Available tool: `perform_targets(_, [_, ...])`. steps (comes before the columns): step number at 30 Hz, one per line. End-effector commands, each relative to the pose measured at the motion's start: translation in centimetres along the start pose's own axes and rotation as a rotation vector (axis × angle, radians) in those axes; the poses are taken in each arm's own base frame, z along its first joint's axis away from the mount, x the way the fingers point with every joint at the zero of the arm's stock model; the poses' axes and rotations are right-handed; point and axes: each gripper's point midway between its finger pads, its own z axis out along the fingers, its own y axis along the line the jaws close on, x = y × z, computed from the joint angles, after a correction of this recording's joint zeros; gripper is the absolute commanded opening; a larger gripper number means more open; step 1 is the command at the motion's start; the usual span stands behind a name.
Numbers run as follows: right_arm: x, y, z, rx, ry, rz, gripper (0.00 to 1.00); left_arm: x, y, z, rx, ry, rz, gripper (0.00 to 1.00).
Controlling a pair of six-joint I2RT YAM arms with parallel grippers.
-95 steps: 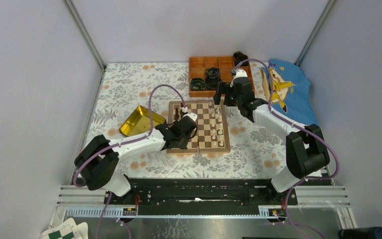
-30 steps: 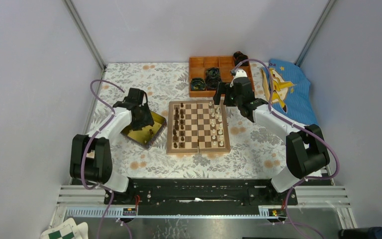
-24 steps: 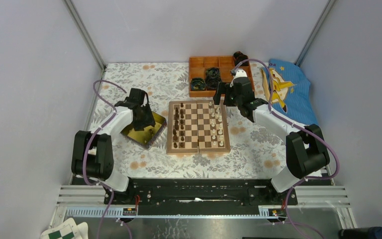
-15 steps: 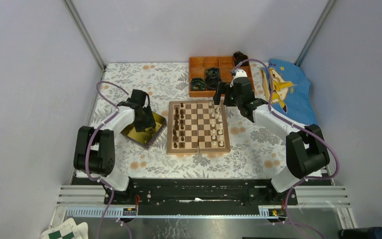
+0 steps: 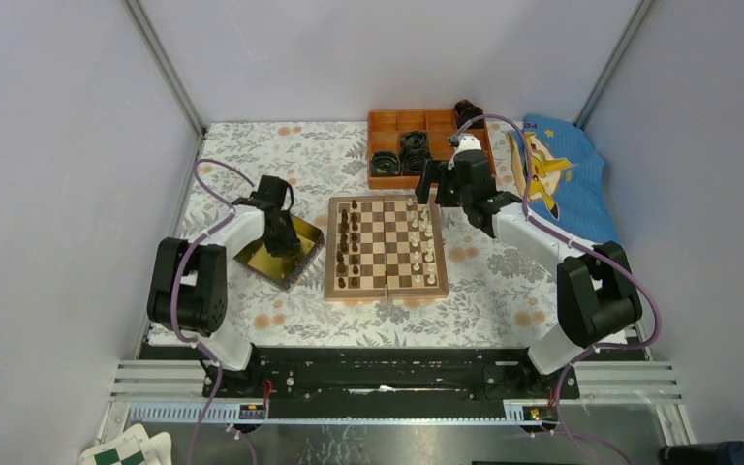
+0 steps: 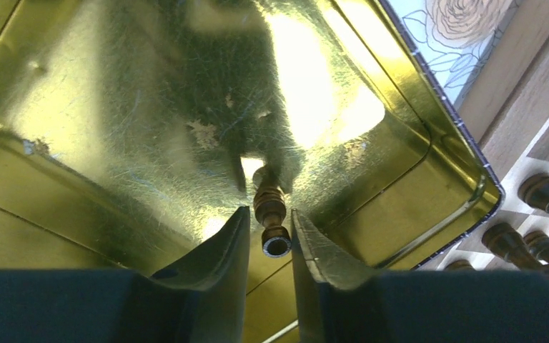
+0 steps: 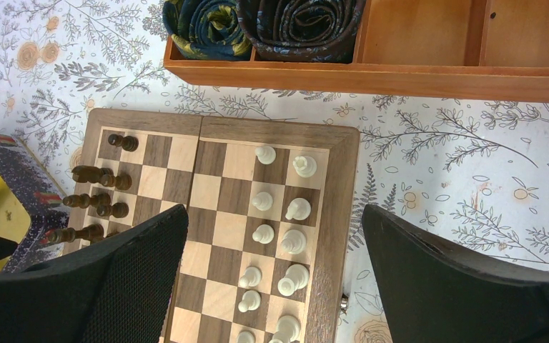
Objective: Set up the chess pieces on the board
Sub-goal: Pick up the chess piece from the storage box.
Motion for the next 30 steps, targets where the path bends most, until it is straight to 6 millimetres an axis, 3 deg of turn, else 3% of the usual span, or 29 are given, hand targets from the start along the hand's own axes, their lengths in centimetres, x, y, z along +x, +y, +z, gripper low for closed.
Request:
perform_targets(1, [-1.8, 0.6, 0.0, -0.026, -0.058, 0.005, 1.0, -1.3, -0.1, 0.2, 0.009, -0.043, 0.013, 0.28])
perform_targets(6, [-1.8, 0.6, 0.0, -0.025, -0.058, 0.005, 1.0, -1.5, 0.0, -0.1, 0.005, -0.054, 0.015, 0.16])
perform_targets(10, [-1.8, 0.5, 0.1, -0.024, -0.058, 0.007, 1.0, -1.5, 0.0, -0.5, 0.007, -0.06, 0.017, 0.13])
perform_targets(22, [-1.8, 0.6, 0.1, -0.029, -0.057, 0.007, 1.0, -3.1, -0.1, -3.9, 0.004, -0.155, 0.022, 0.1])
perform_targets(30, [-1.9, 0.7, -0.2, -0.031, -0.061, 0.006, 1.0, -2.4, 0.1, -3.6, 0.006, -0.137, 0.027, 0.08])
